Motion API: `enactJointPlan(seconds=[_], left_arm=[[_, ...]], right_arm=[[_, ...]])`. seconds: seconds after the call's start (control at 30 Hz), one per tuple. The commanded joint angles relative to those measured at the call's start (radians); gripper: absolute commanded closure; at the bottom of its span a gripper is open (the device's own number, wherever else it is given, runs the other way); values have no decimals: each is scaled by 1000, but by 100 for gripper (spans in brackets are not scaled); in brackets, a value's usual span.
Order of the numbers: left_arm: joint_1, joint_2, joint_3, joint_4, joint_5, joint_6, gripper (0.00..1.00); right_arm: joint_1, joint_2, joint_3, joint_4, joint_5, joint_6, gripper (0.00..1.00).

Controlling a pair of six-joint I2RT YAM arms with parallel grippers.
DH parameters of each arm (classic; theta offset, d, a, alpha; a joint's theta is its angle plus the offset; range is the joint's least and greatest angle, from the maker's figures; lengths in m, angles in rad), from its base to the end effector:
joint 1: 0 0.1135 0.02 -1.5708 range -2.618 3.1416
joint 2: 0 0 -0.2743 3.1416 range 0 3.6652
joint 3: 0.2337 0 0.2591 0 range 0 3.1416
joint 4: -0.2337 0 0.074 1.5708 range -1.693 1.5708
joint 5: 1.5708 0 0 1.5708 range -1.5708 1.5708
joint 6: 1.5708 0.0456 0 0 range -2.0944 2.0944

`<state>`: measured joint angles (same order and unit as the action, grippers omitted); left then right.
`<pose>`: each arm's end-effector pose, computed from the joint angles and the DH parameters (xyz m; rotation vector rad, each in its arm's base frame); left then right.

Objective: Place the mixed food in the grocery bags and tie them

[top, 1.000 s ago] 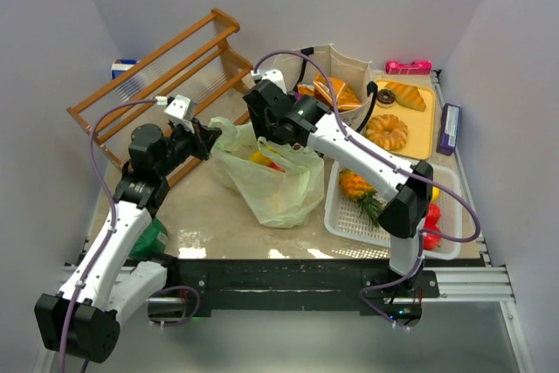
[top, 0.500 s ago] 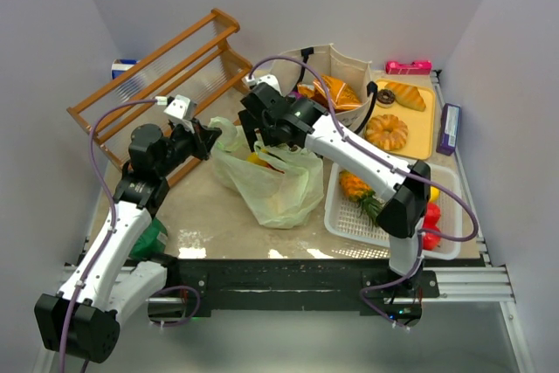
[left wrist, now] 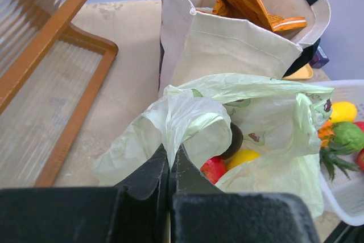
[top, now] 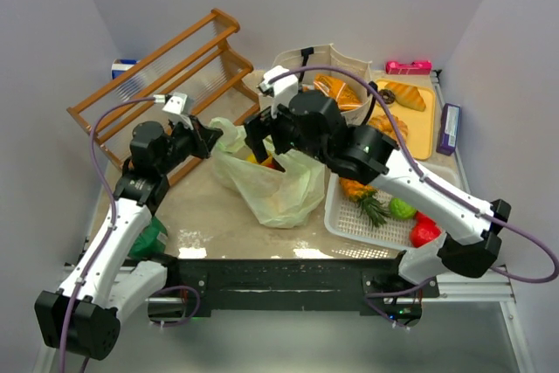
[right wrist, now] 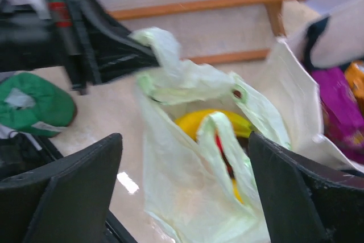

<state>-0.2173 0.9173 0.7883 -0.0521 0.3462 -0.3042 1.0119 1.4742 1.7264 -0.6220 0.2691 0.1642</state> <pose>0.2173 -0.0638 0.3373 0.1811 1.7817 -0.6802 0.1867 0.2756 0.4649 -0.6385 1.8557 0.5223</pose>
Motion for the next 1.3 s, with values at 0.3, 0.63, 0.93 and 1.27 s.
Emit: enactJointPlan(seconds=[0.3, 0.63, 0.93, 1.27], left_arm=[[39, -41, 55, 73, 158, -372, 100], [39, -75, 35, 109, 162, -440, 100], [39, -112, 16, 127, 160, -480, 100], [41, -146, 95, -18, 77, -290, 40]], right_arm=[[155, 34, -160, 346, 76, -190, 37], [151, 118, -160, 433, 145, -229, 50], [133, 169, -160, 519, 113, -235, 65], [105, 49, -74, 360, 101, -238, 100]])
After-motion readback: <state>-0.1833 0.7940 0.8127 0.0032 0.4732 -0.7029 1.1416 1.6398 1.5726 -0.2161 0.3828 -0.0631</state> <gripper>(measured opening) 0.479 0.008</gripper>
